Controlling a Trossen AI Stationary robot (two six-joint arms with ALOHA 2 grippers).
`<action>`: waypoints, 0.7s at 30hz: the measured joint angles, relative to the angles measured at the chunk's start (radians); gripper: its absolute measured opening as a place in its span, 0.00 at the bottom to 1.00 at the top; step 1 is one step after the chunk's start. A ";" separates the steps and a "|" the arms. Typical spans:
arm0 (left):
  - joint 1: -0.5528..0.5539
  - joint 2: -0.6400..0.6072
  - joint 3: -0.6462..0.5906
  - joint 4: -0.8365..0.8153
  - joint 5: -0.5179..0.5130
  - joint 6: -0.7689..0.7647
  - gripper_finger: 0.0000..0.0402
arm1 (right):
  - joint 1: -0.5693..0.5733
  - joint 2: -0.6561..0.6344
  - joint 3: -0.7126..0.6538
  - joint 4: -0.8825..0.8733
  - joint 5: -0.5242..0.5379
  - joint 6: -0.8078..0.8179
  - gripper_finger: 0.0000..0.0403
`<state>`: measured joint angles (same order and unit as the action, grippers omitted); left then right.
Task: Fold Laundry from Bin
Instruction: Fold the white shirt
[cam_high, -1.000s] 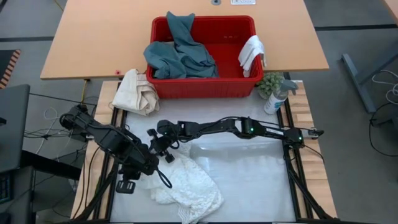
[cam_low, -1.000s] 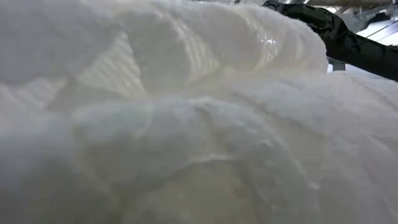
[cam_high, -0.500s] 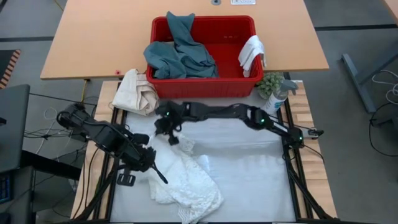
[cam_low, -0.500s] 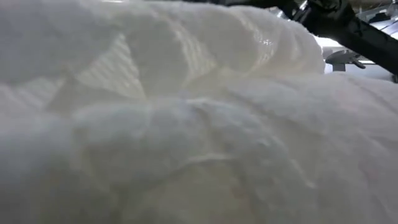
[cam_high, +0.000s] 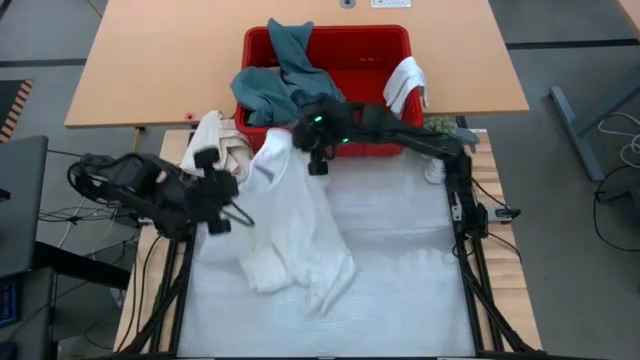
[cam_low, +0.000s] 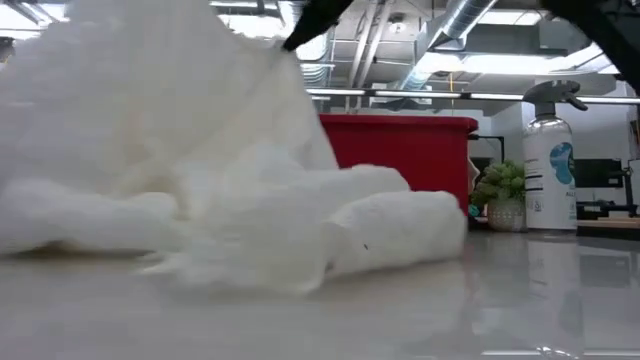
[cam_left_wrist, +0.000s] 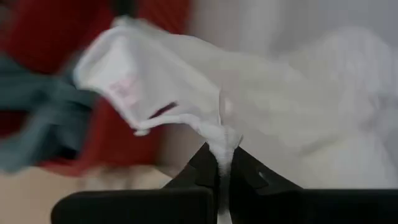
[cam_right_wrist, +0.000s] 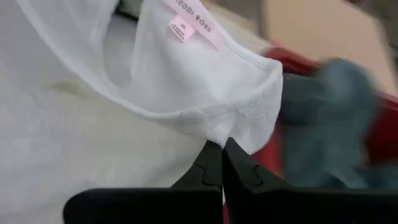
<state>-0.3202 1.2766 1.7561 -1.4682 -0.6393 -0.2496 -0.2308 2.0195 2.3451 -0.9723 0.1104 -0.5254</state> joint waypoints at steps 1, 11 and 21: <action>0.026 -0.013 0.000 0.037 -0.030 0.029 0.00 | 0.000 -0.023 0.000 -0.019 0.030 0.012 0.05; 0.312 -0.048 0.000 0.342 0.081 0.377 0.00 | 0.061 -0.205 0.000 -0.240 0.402 0.238 0.05; 0.380 -0.048 0.000 0.611 0.341 0.385 0.00 | 0.310 -0.349 0.000 -0.374 0.760 0.507 0.05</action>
<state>0.0596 1.2285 1.7561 -0.8567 -0.2979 0.1351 0.0794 1.6710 2.3451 -1.3464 0.8700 -0.0189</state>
